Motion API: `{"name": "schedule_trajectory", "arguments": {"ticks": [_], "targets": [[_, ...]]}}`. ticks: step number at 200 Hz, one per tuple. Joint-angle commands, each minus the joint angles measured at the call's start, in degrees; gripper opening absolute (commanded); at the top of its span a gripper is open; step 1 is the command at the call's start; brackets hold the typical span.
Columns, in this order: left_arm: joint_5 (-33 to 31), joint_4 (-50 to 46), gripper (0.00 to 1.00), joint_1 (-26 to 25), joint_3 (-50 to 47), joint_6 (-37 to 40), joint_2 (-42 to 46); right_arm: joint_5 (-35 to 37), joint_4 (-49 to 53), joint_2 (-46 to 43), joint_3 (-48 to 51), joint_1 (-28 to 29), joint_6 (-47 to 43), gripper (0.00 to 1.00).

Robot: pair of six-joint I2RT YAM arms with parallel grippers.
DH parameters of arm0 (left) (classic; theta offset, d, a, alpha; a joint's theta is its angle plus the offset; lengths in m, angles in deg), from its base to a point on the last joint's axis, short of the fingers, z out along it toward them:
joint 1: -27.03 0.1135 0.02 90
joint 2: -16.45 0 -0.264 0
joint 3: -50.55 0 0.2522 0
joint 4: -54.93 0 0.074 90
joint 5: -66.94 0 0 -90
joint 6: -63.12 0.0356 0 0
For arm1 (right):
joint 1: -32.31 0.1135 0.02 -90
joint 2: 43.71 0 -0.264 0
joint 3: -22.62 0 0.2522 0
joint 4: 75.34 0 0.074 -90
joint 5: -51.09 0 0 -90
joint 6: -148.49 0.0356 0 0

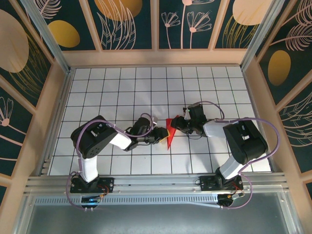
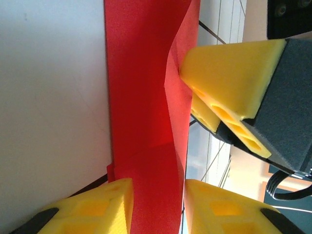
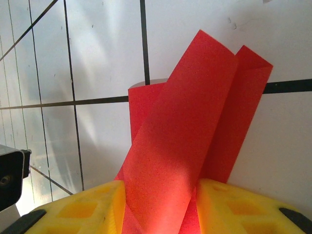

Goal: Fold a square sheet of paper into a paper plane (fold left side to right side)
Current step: Fold the wing for the fifth time at the center of the table.

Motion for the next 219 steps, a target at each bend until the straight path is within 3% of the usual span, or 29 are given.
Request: {"name": "schedule_trajectory", "arguments": {"ticks": [1, 131, 219], "targets": [[-0.1, -1.6, 0.32, 0.9, 2.2, 2.2, -0.2, 2.2, 2.1, 1.5, -0.7, 0.6, -0.8, 0.43], [-1.9, -9.2, 0.1, 1.5, 7.9, 6.3, -4.2, 2.5, 2.9, 1.7, -1.3, 0.7, -1.3, 0.43], [-2.5, -11.1, 0.06, 1.5, 8.9, 7.5, -6.7, 3.5, 4.0, -0.7, -1.4, 0.7, -1.0, 0.43]]}}
